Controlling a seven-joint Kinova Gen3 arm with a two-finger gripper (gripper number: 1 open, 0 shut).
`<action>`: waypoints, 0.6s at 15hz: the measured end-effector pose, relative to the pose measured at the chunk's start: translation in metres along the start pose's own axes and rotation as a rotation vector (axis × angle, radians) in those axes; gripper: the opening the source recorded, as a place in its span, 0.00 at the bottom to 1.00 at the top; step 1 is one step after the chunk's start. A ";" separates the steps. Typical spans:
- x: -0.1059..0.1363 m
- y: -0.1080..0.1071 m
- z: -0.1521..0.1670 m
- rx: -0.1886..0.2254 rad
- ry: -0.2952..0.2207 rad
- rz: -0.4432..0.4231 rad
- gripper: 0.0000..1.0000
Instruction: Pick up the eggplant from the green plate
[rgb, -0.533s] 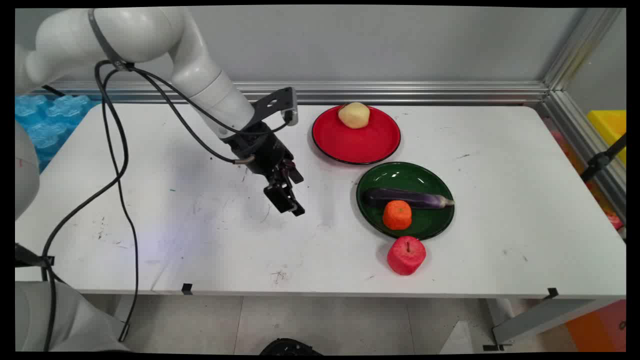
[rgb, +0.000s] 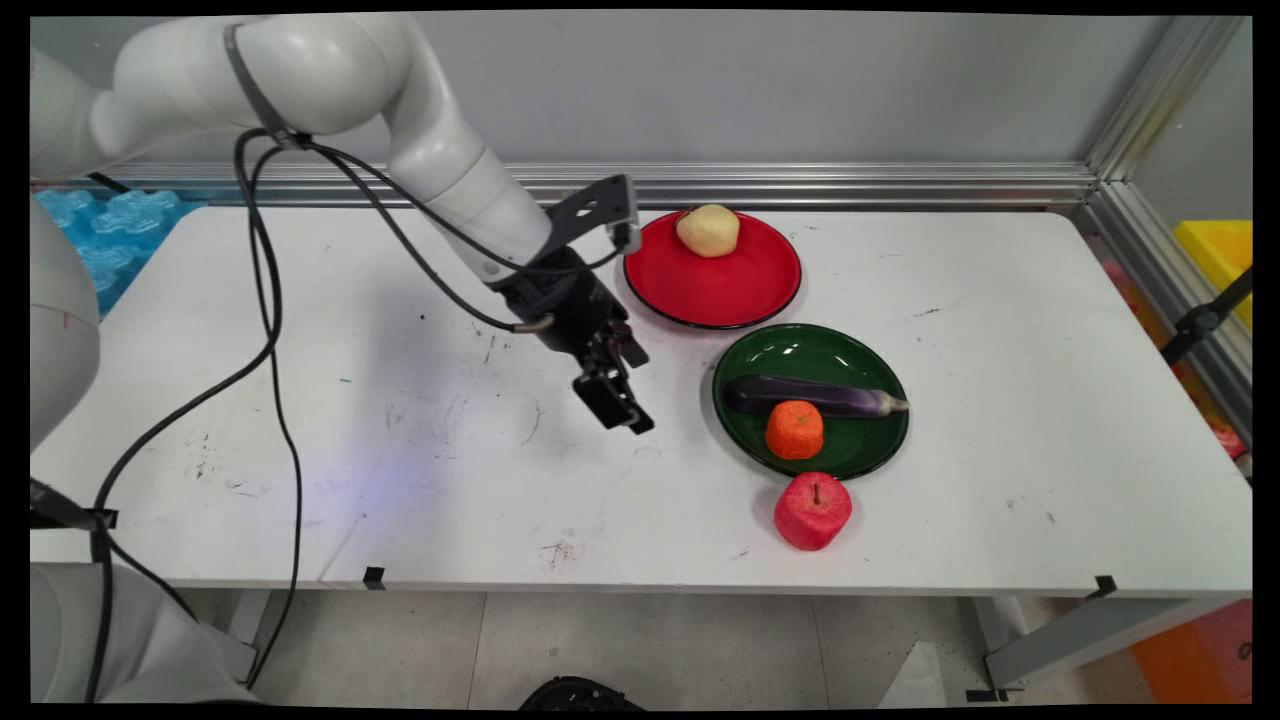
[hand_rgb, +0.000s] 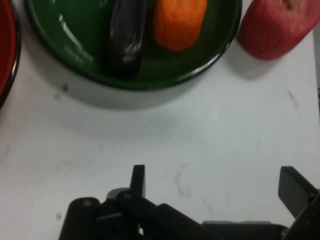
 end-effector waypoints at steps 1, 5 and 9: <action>0.005 0.001 0.004 -0.002 0.010 0.002 1.00; 0.024 0.007 0.018 -0.003 0.051 0.012 1.00; 0.039 0.009 0.030 0.003 0.085 0.022 1.00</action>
